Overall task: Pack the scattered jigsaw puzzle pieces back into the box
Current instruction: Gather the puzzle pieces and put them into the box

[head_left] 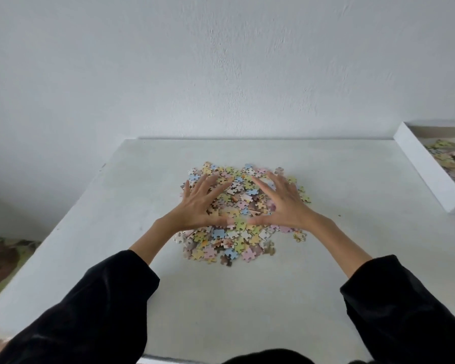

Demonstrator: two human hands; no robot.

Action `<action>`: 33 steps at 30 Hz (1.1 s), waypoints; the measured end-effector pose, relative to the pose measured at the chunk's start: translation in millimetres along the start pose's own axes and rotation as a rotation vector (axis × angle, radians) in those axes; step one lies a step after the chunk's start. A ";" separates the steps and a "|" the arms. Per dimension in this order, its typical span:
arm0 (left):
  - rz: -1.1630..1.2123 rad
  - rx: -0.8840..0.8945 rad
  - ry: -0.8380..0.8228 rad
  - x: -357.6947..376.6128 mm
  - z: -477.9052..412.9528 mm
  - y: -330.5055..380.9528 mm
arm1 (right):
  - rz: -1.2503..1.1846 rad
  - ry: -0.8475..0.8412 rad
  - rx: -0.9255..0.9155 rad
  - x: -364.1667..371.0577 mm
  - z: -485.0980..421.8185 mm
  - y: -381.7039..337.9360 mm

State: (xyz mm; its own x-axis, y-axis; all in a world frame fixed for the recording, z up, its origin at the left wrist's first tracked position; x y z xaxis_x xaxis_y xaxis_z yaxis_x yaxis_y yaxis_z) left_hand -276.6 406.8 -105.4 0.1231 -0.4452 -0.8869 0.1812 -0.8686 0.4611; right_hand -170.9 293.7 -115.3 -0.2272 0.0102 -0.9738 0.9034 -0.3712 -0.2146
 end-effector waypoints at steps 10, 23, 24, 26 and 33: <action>-0.118 0.110 0.001 5.1 -1.2 0.8 | 0.187 -0.117 -0.055 15.7 1.4 -4.0; 0.016 0.249 0.214 -17.1 -3.8 17.3 | 0.024 0.336 -0.098 -22.8 8.0 -23.5; 0.025 0.261 0.217 -18.2 -3.6 19.1 | 0.015 0.356 -0.100 -24.9 7.3 -24.5; 0.058 0.273 0.230 -21.4 -3.0 22.3 | -0.003 0.385 -0.097 -27.2 5.3 -24.2; 0.245 0.295 0.266 -32.9 -7.6 25.9 | -0.137 0.451 -0.096 -37.5 1.4 -20.4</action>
State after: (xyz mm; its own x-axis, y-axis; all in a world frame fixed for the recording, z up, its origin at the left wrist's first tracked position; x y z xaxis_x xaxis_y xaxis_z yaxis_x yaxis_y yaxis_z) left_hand -268.5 400.6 -64.1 0.3807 -0.6068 -0.6977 -0.1645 -0.7870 0.5946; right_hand -181.3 299.6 -74.3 -0.1853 0.4627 -0.8669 0.9106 -0.2509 -0.3285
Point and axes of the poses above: each hand's wrist, its own z-axis away from the middle knuckle, its own x-axis out of the palm, y = z × x, the point moved 10 cm from there along -z, towards the middle knuckle, and after that the axes turned 10 degrees about z, right-handed, at the moved point
